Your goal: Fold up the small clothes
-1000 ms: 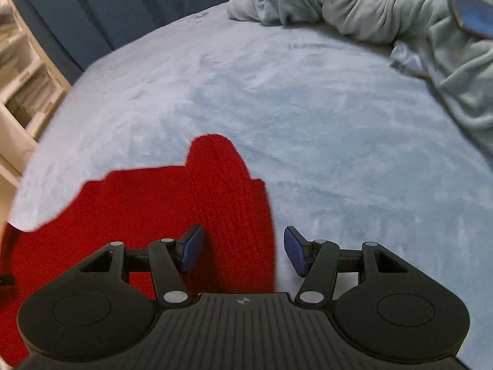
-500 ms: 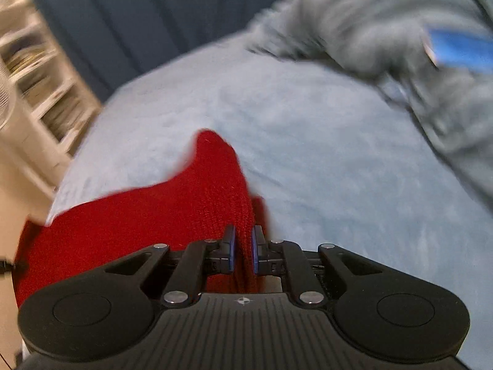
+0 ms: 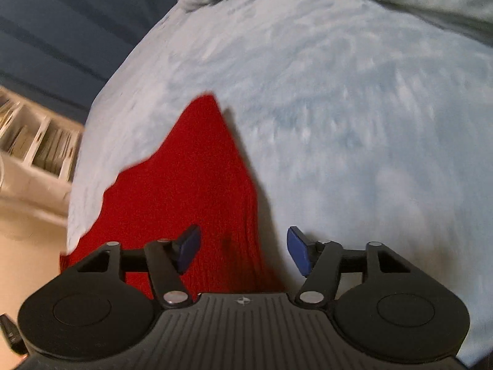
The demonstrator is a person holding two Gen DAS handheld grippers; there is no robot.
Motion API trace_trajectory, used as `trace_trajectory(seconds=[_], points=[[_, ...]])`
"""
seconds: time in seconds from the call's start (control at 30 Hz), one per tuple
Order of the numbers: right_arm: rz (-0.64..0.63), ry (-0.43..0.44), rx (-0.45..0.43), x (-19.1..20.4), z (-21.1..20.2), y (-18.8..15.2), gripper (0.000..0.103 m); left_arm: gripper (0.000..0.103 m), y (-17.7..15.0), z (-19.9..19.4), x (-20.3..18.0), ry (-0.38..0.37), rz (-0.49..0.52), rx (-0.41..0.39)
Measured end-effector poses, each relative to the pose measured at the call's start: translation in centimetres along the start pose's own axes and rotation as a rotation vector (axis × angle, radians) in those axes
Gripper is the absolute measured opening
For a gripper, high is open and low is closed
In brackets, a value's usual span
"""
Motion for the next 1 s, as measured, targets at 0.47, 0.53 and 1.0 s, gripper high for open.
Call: trace_trajectory(seconds=[0.47,0.53,1.0], points=[[-0.008,-0.124,-0.034,-1.1,-1.0,-2.2,0.051,0.094,-3.0,-0.9,-0.1,0.163,0.075,-0.051],[-0.002,-0.148,-0.048,-0.5,-2.8,-2.5,0.051,0.095,-3.5,-2.8,-0.8,0.173,0.098,-0.055],[-0.517,-0.052,-0.260,13.7,-16.9,-17.2,0.069,0.103,-17.1,-15.3,-14.8,0.227,0.241,-0.176]])
Point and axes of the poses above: each gripper's, at about its wrist camera, not at the fingertips, and z roughly the way its jaws point, x to its left, y to its top, the point moved 1 cm from there along z, roughly the way its jaws point, and after that the axes turned 4 degrees about -x, right-handed, at the moved point
